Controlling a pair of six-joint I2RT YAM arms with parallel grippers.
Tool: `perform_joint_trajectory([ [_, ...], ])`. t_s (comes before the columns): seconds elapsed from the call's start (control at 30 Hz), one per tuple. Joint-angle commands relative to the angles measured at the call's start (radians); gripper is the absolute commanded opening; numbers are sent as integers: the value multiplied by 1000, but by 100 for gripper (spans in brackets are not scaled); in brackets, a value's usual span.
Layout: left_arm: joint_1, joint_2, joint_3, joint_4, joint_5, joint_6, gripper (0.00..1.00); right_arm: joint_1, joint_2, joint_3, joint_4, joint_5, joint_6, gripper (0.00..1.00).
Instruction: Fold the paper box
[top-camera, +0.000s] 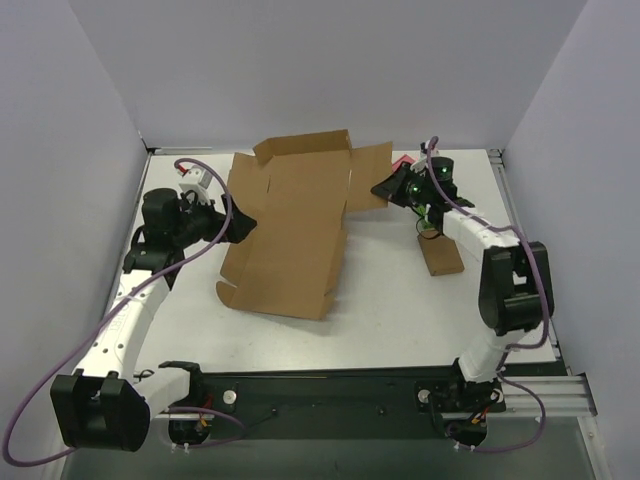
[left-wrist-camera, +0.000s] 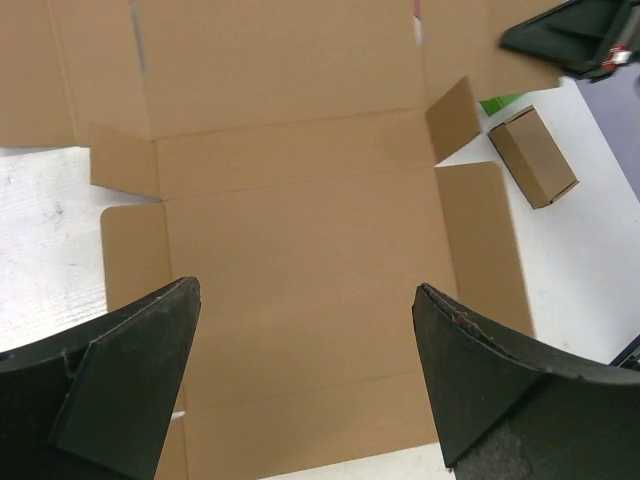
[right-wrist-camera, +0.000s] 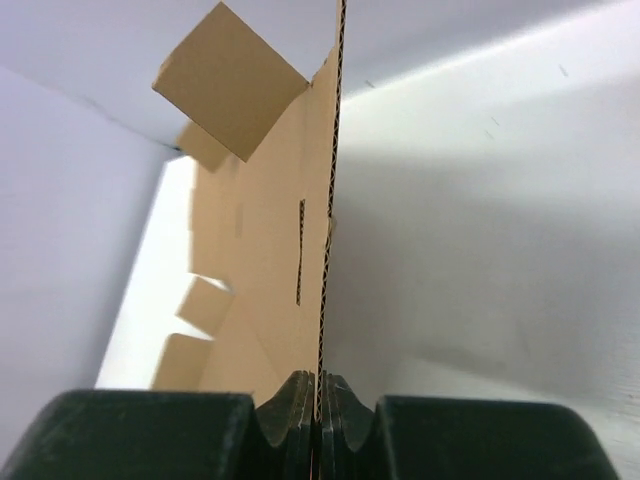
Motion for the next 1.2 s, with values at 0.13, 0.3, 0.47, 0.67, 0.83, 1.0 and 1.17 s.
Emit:
perform_joint_trajectory([
  [0.13,89,-72,12,67,56,-34,97,11,-407,-96,-30,-104,-120,0],
  [0.3,217,-68,-14,144,171,-103,97,19,-627,-101,-168,-115,-176,0],
  [0.47,228,-50,-20,193,243,-126,97,22,-775,-77,-282,-144,-205,0],
  [0.67,228,-42,-29,211,263,-132,97,20,-858,-18,-313,-214,-160,0],
  [0.83,228,-88,-8,127,132,-63,97,20,-906,25,-322,-256,-136,0],
  [1.0,229,-125,-8,95,50,-33,97,20,-932,60,-322,-294,-119,0],
  [1.17,249,-128,-10,127,86,-63,97,20,-954,81,-324,-329,-108,0],
])
